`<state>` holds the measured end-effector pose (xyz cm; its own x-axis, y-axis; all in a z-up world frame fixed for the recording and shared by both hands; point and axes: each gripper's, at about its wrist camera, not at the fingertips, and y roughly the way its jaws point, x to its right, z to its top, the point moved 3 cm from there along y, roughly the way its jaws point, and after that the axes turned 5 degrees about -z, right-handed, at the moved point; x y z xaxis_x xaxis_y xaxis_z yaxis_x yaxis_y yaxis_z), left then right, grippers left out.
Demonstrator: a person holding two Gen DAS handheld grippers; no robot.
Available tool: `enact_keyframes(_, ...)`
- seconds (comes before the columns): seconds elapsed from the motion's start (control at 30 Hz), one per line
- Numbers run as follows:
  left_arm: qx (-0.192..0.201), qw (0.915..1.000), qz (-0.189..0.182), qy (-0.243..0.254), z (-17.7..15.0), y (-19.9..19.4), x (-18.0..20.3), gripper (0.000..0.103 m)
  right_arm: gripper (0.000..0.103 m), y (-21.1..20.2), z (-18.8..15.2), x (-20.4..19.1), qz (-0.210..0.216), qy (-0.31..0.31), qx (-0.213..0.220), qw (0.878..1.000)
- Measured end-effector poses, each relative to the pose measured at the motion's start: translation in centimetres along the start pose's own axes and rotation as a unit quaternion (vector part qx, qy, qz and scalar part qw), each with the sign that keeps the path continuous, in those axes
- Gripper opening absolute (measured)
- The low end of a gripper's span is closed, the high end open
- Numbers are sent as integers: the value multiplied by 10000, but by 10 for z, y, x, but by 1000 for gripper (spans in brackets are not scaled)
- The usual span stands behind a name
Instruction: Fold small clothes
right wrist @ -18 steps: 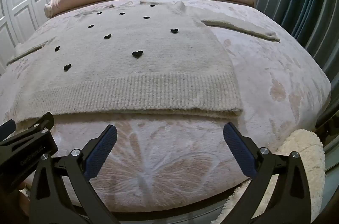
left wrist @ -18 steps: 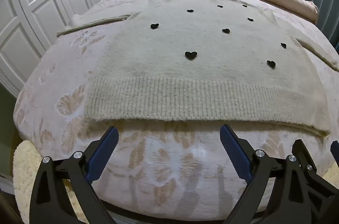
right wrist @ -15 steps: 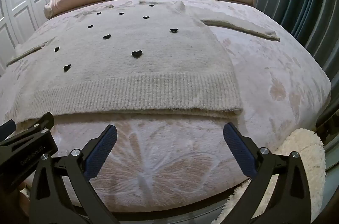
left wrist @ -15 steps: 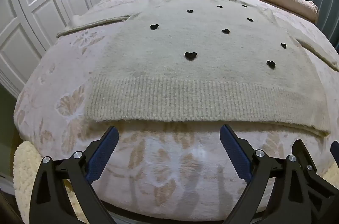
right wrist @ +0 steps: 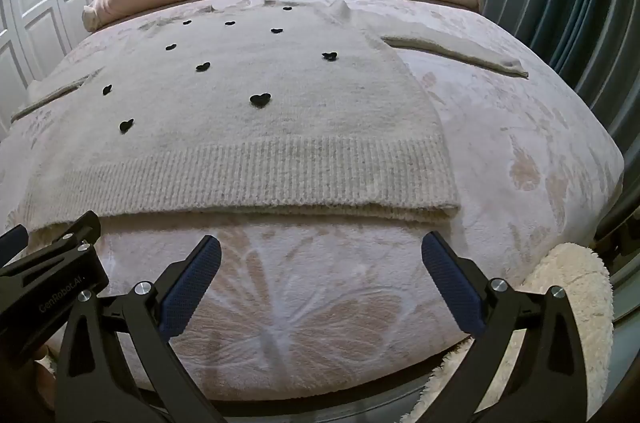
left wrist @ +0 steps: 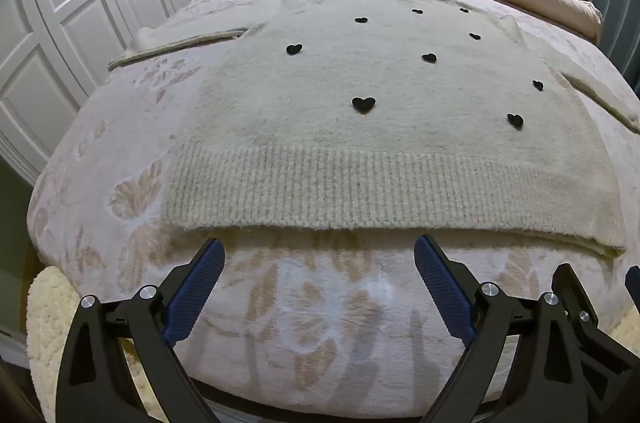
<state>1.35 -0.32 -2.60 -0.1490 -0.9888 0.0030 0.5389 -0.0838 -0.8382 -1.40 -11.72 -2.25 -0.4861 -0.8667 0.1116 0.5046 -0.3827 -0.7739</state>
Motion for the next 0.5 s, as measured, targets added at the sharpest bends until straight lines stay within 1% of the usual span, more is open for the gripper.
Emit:
enact_keyframes(0.03,-22,10000,-17,3,3,0,-6,93,98,0,0,-1,-11,-4,10,10000)
enact_keyframes(0.17,-27,10000,-28,-11,4,0,-8,93,98,0,0,-2,-15,-1,7,10000)
enact_keyframes(0.5,-17,10000,0,-9,8,2,-9,93,98,1,6,-6,-23,-47,-16,10000)
